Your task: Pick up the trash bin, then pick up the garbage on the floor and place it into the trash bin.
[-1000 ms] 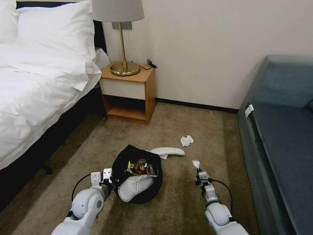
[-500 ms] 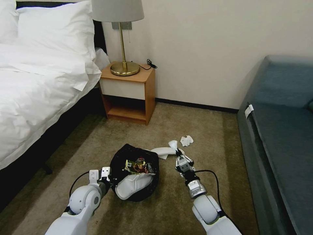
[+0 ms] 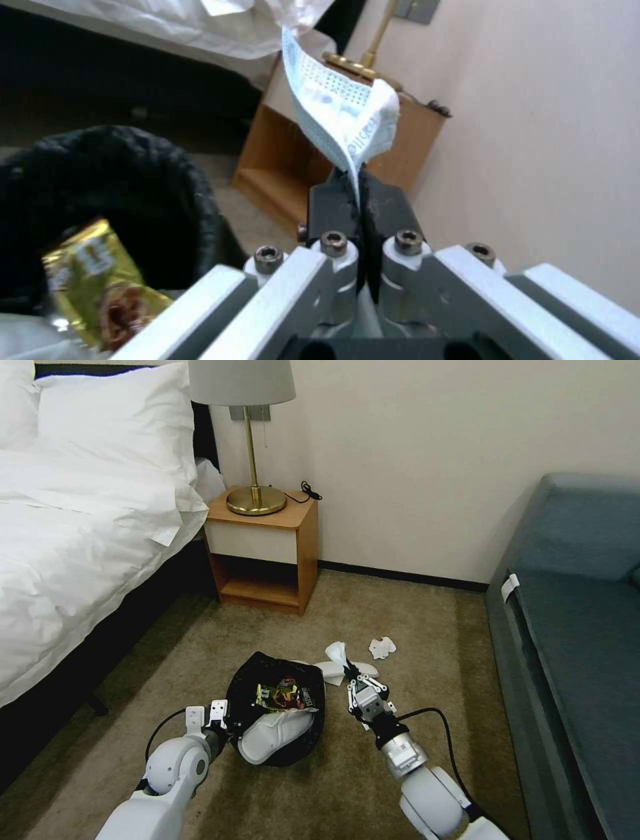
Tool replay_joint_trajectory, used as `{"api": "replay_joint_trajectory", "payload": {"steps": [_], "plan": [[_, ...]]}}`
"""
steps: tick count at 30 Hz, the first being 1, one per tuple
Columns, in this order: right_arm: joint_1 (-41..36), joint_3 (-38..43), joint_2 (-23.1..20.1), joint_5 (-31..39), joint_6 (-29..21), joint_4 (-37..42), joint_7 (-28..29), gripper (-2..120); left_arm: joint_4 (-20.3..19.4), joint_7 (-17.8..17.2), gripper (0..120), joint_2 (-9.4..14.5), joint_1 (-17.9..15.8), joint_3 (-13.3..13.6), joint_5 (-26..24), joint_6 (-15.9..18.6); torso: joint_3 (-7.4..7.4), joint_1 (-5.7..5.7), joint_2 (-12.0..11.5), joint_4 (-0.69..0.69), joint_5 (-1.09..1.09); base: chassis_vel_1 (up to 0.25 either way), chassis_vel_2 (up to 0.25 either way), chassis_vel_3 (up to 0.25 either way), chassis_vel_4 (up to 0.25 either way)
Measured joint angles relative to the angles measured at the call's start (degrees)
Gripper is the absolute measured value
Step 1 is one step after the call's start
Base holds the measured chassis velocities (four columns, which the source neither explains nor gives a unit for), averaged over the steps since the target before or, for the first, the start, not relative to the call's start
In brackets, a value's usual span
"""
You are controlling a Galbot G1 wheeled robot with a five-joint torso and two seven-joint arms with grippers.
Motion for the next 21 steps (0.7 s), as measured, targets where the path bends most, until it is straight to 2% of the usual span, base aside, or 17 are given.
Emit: {"api": "replay_joint_trajectory", "payload": {"steps": [11,21], "plan": [[3.95,-6.55,-3.07,3.38,-2.5,0.5,0.63,0,0.08,1.76,0,-0.17,0.44,0.13,1.52,0.0,0.0,0.0,-0.01,0.01,0.0,0.0,0.0,0.0,0.0],[8.75,-12.06,-2.26,4.24,-4.28,-0.02,0.96,0,0.56,2.01,0,-0.36,0.1,0.88,1.67,0.01,0.0,0.01,-0.01,0.01,-0.02,0.0,0.0,0.0,0.0]]}}
